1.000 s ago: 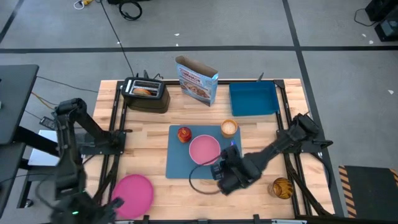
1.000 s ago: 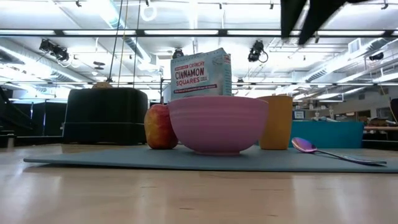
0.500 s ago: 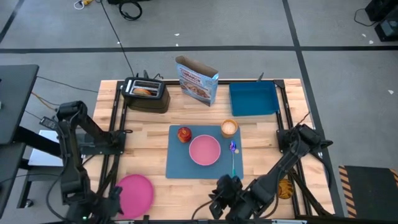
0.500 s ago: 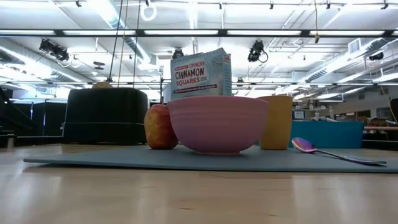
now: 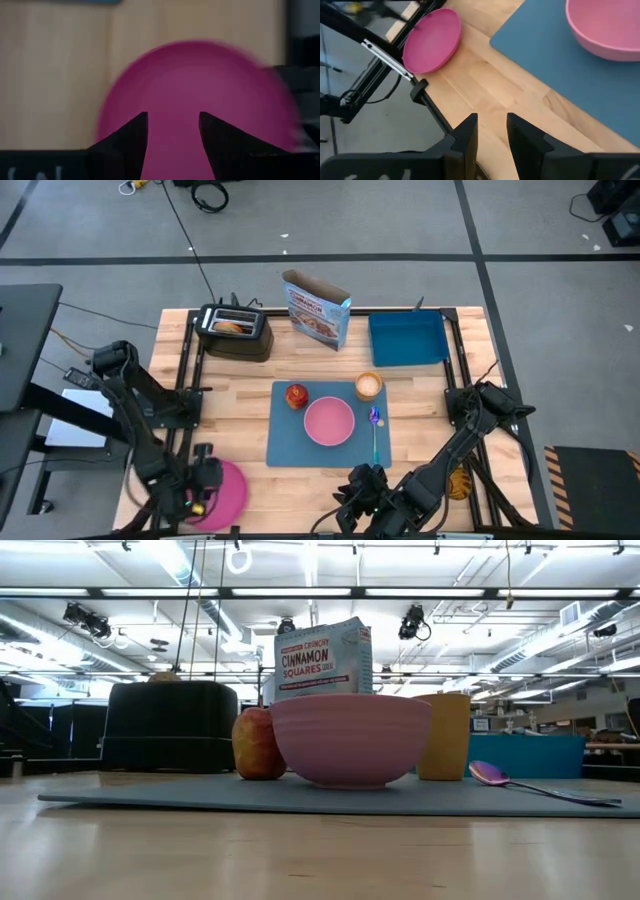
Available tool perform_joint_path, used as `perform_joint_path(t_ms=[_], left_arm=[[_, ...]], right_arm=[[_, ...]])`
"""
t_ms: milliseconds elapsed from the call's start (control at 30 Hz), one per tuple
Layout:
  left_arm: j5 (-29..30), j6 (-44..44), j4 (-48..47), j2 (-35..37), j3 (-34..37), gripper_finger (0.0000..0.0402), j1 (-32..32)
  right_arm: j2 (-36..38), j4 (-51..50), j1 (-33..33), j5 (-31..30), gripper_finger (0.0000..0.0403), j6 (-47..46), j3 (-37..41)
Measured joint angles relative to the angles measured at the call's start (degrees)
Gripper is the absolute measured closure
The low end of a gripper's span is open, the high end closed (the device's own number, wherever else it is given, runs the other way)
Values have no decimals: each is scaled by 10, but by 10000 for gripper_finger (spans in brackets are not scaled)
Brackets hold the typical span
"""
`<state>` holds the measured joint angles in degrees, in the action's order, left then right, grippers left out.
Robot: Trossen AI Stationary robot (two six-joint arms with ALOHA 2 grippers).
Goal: Arrange a breakfast setting
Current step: Put the pink plate on the blue cutting board to the left of the pink bowl
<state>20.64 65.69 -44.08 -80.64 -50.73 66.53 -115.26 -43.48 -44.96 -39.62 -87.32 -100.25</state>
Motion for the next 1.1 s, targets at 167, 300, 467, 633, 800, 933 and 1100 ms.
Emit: perform_joint_path(t_ms=[167,300,467,633,800,933,1100], left_arm=[[-39,-8,2,0,58,216,-43],[-41,-8,13,0,81,216,-46],[-36,-13,7,3,82,216,-43],[-41,-21,-19,3,85,216,-59],[-100,-38,50,4,139,216,-81],[-122,-33,89,8,171,217,-96],[-127,-38,92,19,173,240,-105]], right_arm=[[0,19,-1,0,292,14,0],[0,19,-3,-3,292,16,0],[0,20,-3,-13,292,22,0],[0,23,-3,-13,292,25,0],[0,29,-3,-14,292,25,0],[0,34,-4,-14,292,25,0],[1,42,-5,-14,292,39,0]])
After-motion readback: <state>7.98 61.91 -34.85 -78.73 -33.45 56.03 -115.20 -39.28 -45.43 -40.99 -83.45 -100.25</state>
